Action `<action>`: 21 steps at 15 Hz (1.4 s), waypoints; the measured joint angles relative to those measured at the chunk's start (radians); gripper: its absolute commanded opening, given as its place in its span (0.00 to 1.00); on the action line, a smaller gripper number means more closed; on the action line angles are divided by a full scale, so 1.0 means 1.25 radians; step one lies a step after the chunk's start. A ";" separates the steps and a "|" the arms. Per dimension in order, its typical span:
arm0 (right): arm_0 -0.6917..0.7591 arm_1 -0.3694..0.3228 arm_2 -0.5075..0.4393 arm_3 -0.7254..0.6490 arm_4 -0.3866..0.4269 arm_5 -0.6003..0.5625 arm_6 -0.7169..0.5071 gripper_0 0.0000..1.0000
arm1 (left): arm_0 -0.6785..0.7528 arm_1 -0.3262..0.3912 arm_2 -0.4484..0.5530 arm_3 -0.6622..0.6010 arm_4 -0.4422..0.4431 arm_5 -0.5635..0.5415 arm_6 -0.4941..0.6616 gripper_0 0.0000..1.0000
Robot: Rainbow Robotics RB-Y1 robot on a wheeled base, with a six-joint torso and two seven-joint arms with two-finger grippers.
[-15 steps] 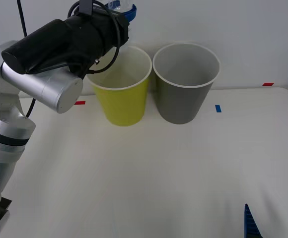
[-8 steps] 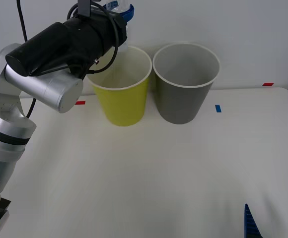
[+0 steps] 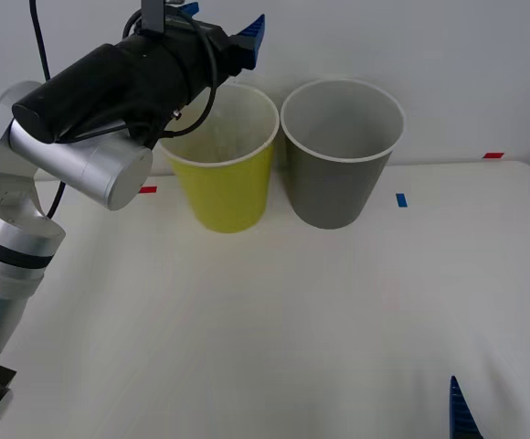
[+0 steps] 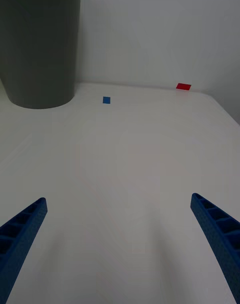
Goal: Put cans in the gray bin and PET bottles in the light green bin.
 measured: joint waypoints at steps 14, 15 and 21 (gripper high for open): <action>0.000 0.000 0.000 0.000 0.000 0.000 0.000 1.00 | 0.205 0.041 0.114 -0.256 -0.022 0.098 0.009 1.00; 0.000 0.000 0.000 0.000 0.000 0.000 0.000 1.00 | 0.230 0.041 0.130 -0.285 -0.037 0.123 0.005 1.00; 0.000 0.000 0.000 0.000 0.000 0.000 0.000 1.00 | 0.429 0.027 0.210 -0.406 -0.054 0.128 -0.017 1.00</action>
